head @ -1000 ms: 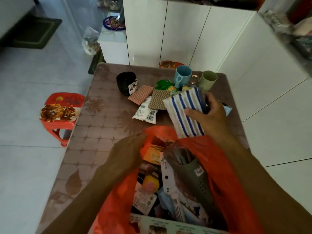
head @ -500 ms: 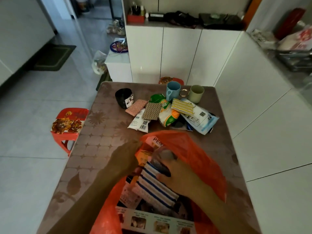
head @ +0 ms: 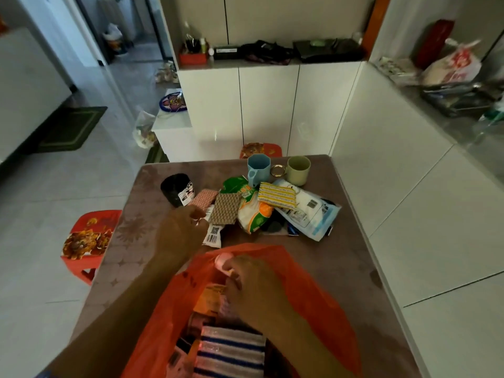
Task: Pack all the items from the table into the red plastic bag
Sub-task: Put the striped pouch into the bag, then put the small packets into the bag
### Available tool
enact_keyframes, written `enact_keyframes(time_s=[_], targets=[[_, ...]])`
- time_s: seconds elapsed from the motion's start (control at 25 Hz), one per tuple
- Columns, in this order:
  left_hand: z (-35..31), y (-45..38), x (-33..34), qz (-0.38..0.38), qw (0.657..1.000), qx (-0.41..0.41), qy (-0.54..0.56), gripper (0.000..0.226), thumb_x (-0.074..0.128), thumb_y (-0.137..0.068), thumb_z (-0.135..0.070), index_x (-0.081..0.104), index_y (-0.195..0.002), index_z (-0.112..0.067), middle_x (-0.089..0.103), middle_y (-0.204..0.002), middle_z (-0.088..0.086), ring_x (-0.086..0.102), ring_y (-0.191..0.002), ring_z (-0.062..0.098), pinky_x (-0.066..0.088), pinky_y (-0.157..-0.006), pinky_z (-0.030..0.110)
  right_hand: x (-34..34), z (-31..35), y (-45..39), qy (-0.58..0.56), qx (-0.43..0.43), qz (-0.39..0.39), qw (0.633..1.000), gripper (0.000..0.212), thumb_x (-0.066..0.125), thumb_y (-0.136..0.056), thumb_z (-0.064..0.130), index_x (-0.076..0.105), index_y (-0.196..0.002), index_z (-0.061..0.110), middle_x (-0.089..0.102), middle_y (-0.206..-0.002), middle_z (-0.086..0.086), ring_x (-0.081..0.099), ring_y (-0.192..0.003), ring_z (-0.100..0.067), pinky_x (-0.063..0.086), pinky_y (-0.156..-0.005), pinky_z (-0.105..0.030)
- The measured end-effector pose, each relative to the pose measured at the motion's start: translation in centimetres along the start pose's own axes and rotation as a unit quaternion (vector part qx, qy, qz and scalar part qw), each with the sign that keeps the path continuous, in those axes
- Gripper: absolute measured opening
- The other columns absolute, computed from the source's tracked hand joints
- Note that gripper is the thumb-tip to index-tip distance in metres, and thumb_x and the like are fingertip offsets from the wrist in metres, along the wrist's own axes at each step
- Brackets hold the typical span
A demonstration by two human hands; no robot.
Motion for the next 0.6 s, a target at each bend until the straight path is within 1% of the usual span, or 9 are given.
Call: enact_keyframes(time_s=[0.08,0.12,0.2,0.28,0.32,0.4,0.44,0.52,0.6], targets=[[1.7,-4.2,2.8,0.013,1.0,-0.027,-0.009,0.025,0.061,-0.086,-0.021,0.066,-0.109,-0.013,0.069,-0.114,0.01,0.06,-0.082,0.015,0.046,-0.064,0.025,1.8,-0.5,-1.0,0.02,0.017,0.019,0.999,0.041,0.05,-0.098,0.032,0.049,-0.139,0.029,0.044,-0.148,0.01,0.036,-0.136,-0.011,0.031,-0.114,-0.032],[3.0,-5.9,4.4,0.028,0.998,-0.037,-0.033,0.03,0.061,-0.086,-0.022,0.064,-0.113,-0.012,0.066,-0.119,0.012,0.061,-0.089,0.02,0.047,-0.068,0.028,2.8,-0.9,-1.3,0.03,0.029,0.033,0.999,0.042,0.049,-0.098,0.034,0.047,-0.14,0.03,0.04,-0.151,0.011,0.032,-0.138,-0.011,0.028,-0.115,-0.033],[5.8,-8.8,8.1,0.075,0.992,-0.03,-0.101,0.049,0.062,-0.084,-0.033,0.053,-0.128,-0.013,0.054,-0.133,0.017,0.054,-0.113,0.033,0.048,-0.088,0.04,4.3,-2.3,-1.5,0.043,0.046,0.048,0.997,0.041,0.048,-0.097,0.037,0.049,-0.137,0.035,0.034,-0.154,0.015,0.026,-0.141,-0.01,0.023,-0.115,-0.031],[7.8,-10.6,11.9,0.155,0.979,-0.016,-0.129,0.077,0.065,-0.078,-0.053,0.035,-0.142,-0.021,0.035,-0.147,0.017,0.034,-0.131,0.041,0.039,-0.102,0.053,5.1,-3.6,-1.2,0.064,0.03,0.037,0.997,0.034,0.049,-0.094,0.039,0.053,-0.129,0.039,0.034,-0.151,0.022,0.026,-0.139,-0.007,0.02,-0.113,-0.028],[8.5,-11.2,13.6,0.183,0.974,-0.008,-0.134,0.089,0.065,-0.073,-0.062,0.027,-0.145,-0.026,0.027,-0.15,0.016,0.027,-0.134,0.043,0.034,-0.104,0.058,5.4,-4.1,-1.1,0.071,0.02,0.031,0.997,0.032,0.049,-0.094,0.04,0.055,-0.125,0.04,0.036,-0.149,0.024,0.028,-0.137,-0.005,0.022,-0.113,-0.026],[9.0,-11.8,15.7,0.187,0.963,0.038,-0.19,0.1,0.062,-0.065,-0.073,0.022,-0.146,-0.03,0.021,-0.154,0.013,0.021,-0.137,0.042,0.028,-0.105,0.061,5.5,-4.5,-0.8,0.075,0.001,0.017,0.997,0.031,0.049,-0.092,0.04,0.059,-0.122,0.04,0.043,-0.144,0.023,0.035,-0.133,-0.005,0.031,-0.11,-0.031],[9.0,-11.9,16.4,0.17,0.955,0.069,-0.233,0.097,0.062,-0.066,-0.072,0.026,-0.145,-0.028,0.025,-0.153,0.012,0.024,-0.137,0.04,0.028,-0.104,0.059,5.6,-4.6,-0.7,0.071,-0.007,0.008,0.997,0.03,0.05,-0.092,0.037,0.061,-0.12,0.039,0.047,-0.141,0.021,0.038,-0.131,-0.006,0.035,-0.108,-0.034],[8.3,-11.7,16.4,0.114,0.954,0.123,-0.25,0.065,0.059,-0.079,-0.058,0.047,-0.131,-0.02,0.05,-0.136,0.012,0.045,-0.122,0.036,0.04,-0.094,0.051,5.5,-4.7,-0.6,0.054,-0.014,-0.005,0.998,0.028,0.055,-0.091,0.033,0.063,-0.118,0.037,0.051,-0.135,0.022,0.042,-0.126,-0.004,0.039,-0.104,-0.033],[7.0,-11.1,14.7,0.061,0.986,0.123,-0.097,0.035,0.054,-0.09,-0.039,0.062,-0.112,-0.012,0.067,-0.11,0.014,0.06,-0.099,0.036,0.049,-0.076,0.043,4.9,-4.9,-0.4,0.027,-0.013,-0.026,0.999,0.028,0.058,-0.091,0.032,0.062,-0.118,0.038,0.05,-0.127,0.029,0.043,-0.118,0.006,0.04,-0.101,-0.023]])
Point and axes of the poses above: each hand's wrist, its own y-axis away from the middle knuckle, its own x-axis out of the palm, z = x × y, the point moved 3 cm from there along -y, towards the middle knuckle
